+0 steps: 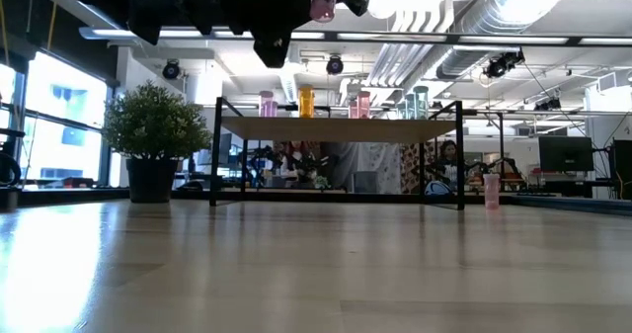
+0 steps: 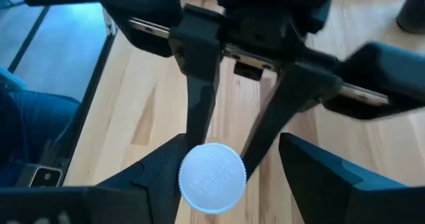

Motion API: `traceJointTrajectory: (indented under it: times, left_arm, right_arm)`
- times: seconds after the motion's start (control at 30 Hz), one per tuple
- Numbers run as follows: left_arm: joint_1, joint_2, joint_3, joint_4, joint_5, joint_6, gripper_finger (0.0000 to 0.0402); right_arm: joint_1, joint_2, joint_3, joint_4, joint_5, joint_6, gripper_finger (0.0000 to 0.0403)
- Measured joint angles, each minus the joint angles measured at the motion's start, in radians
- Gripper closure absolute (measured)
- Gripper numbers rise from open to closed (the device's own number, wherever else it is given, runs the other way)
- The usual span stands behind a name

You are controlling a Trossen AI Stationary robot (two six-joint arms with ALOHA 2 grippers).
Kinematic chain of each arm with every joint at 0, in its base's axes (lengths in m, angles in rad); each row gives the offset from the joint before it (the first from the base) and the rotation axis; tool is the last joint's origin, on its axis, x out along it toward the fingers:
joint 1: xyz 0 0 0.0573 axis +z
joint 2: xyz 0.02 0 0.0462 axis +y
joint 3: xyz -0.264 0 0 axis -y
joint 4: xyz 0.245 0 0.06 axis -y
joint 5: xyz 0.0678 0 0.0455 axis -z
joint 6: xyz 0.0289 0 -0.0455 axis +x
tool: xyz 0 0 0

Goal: Pick and place medicine bottles onto shelf by color
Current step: Put the violet pill bottle aligned with the other violet pill bottles on the shelf

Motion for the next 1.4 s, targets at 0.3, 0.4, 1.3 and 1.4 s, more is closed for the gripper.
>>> traceJointTrajectory:
  times: [0.3, 0.4, 1.3, 1.4]
  left_arm:
    - [-0.002, 0.000, 0.001, -0.011, -0.037, 0.009, 0.0300]
    - [-0.001, 0.000, 0.001, -0.012, -0.043, 0.010, 0.0300]
    - [0.000, -0.220, -0.142, -0.054, -0.434, 0.080, 0.0300]
    - [0.000, -0.268, -0.176, -0.053, -0.529, 0.102, 0.0300]
  right_arm:
    - [-0.014, -0.008, 0.092, -0.049, 0.001, -0.026, 0.0174]
    - [-0.014, -0.007, 0.117, -0.058, 0.000, -0.028, 0.0174]
    - [0.096, -0.061, 0.337, -0.357, 0.229, -0.143, 0.0174]
    - [0.115, -0.070, 0.337, -0.370, 0.268, -0.142, 0.0174]
